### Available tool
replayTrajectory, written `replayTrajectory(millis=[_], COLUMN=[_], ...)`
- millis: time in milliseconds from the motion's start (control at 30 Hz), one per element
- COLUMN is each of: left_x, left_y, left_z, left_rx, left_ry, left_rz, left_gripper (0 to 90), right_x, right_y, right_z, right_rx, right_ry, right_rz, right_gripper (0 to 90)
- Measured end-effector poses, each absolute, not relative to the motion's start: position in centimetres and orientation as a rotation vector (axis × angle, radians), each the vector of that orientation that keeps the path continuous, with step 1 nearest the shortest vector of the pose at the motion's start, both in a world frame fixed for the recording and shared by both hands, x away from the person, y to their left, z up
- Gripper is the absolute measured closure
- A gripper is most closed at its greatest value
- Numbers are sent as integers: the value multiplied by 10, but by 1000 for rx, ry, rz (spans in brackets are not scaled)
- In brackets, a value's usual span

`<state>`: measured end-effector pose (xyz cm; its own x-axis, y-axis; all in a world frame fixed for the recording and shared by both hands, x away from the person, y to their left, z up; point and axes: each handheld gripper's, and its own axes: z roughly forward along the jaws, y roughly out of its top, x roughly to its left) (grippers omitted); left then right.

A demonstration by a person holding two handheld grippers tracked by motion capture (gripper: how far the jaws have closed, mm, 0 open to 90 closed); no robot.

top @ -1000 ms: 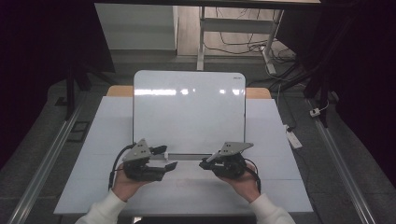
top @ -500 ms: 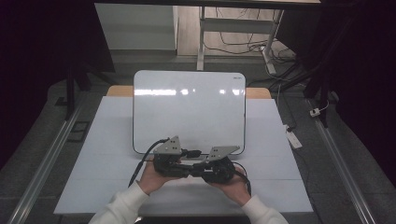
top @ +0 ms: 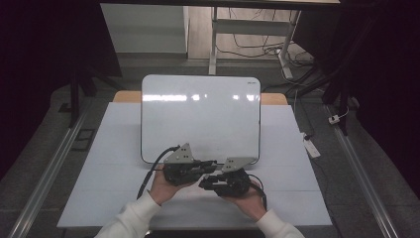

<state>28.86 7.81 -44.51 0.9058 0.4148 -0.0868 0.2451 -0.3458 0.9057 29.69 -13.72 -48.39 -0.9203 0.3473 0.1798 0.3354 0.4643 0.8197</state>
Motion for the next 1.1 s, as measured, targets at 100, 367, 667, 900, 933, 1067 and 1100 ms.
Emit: replayTrajectory(millis=[100, 367, 667, 900, 933, 1067, 1100], left_x=[290, 291, 285, 279, 279, 279, 279], left_y=[81, 73, 59, 54, 54, 55, 57], left_z=[-447, -452, -454, -454, -454, -454, -454], left_rx=[1926, 1907, 1861, 1809, 1806, 1799, 1798], left_ry=[520, 561, 615, 642, 640, 637, 637], left_rz=[204, 224, 283, 314, 310, 285, 285], left_gripper=[809, 808, 808, 807, 803, 723, 667], right_x=[287, 261, 253, 256, 257, 260, 261], right_y=[-144, -146, -128, -130, -133, -140, -142], right_z=[-482, -480, -485, -484, -484, -482, -481], right_rx=[699, 815, 925, 961, 969, 944, 937], right_ry=[2555, 2306, 2152, 2100, 2095, 2102, 2108], right_rz=[1488, 1472, 1384, 1356, 1359, 1356, 1364], right_gripper=[610, 604, 677, 782, 800, 808, 808])
